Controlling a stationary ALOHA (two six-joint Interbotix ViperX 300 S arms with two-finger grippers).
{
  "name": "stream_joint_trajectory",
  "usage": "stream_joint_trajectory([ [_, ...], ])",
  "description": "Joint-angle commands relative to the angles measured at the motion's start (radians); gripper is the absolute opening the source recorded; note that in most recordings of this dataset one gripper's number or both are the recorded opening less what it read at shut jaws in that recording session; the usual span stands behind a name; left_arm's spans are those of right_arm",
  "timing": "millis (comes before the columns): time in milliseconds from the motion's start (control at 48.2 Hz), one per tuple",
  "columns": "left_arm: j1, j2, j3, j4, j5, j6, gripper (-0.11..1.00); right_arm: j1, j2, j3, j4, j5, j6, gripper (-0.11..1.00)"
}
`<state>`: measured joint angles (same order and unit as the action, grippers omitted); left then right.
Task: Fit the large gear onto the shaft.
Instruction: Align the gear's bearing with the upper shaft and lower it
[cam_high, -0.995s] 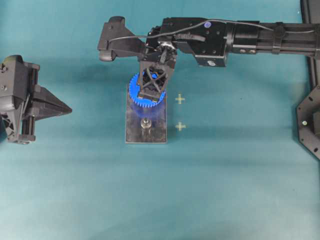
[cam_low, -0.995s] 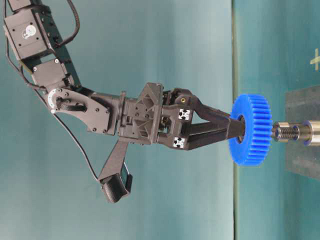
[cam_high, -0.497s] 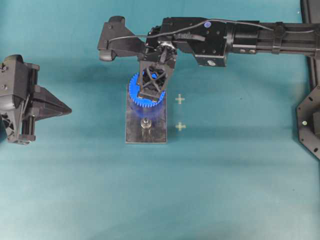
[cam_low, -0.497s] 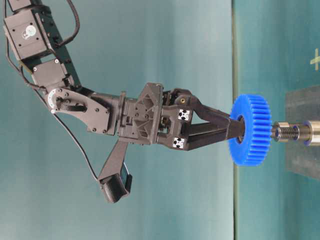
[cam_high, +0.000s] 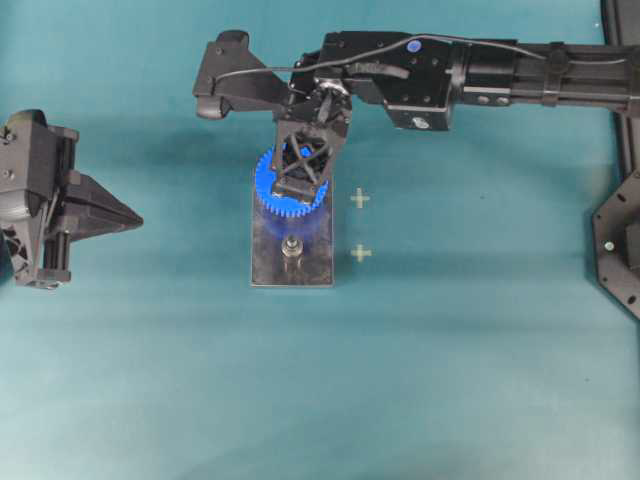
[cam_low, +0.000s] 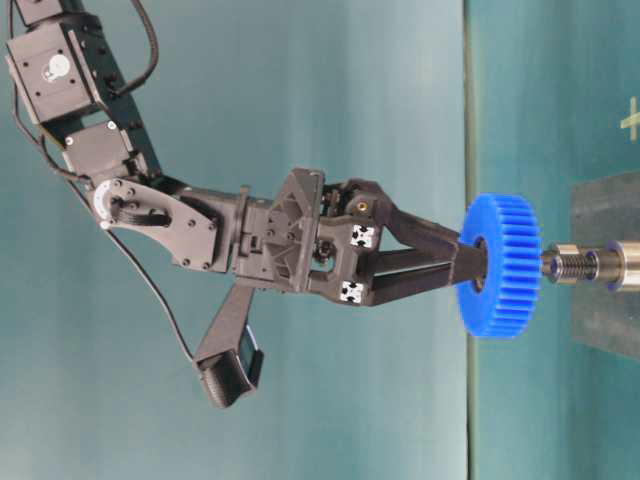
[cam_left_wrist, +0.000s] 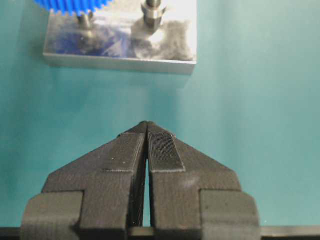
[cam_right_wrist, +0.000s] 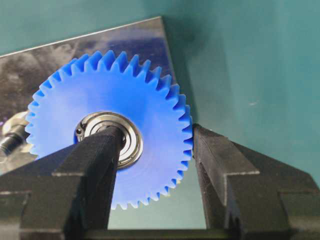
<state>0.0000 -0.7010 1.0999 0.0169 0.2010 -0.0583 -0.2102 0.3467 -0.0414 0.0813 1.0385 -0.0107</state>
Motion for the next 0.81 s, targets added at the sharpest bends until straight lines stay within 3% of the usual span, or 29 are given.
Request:
stream_joint_trajectory([
  [0,-0.002,-0.002,-0.011,0.003,-0.008,-0.002,0.00,0.006,-0.020,-0.025,0.005,-0.005,-0.011,0.55],
  [249,-0.002,-0.002,-0.011,0.002,-0.008,-0.003,0.00,-0.005,-0.014,-0.026,0.005,0.008,-0.008,0.59],
  [477,-0.003,-0.003,-0.011,0.003,-0.008,-0.015,0.00,-0.009,-0.012,-0.028,0.000,0.011,-0.003,0.81],
  [788,-0.003,-0.006,-0.009,0.003,-0.008,-0.018,0.00,0.008,-0.023,-0.046,0.014,0.028,-0.008,0.81],
])
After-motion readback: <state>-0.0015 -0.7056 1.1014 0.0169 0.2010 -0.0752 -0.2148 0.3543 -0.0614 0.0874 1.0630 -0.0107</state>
